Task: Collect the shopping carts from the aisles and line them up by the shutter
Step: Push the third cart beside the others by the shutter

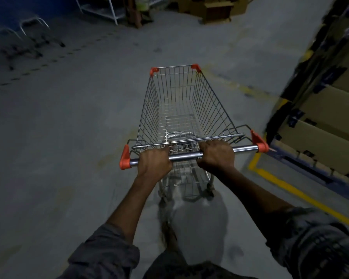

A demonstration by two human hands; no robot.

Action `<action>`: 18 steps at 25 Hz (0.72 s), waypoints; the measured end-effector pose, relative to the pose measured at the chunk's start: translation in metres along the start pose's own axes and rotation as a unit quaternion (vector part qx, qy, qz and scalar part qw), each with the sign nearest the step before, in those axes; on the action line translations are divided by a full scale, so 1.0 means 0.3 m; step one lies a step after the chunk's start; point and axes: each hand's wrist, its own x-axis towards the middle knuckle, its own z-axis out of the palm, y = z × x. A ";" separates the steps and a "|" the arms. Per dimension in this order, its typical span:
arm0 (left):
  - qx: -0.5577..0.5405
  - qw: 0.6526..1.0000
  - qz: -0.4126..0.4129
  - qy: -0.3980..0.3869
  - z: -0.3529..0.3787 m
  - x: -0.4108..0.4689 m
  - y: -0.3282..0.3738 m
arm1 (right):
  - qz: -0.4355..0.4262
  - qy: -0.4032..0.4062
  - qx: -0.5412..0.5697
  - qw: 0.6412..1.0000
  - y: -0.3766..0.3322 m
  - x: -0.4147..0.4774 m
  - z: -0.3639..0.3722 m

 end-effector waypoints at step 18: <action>-0.111 0.991 -0.066 0.034 0.174 0.827 -0.577 | -0.091 -0.030 0.013 0.995 -0.225 1.102 0.073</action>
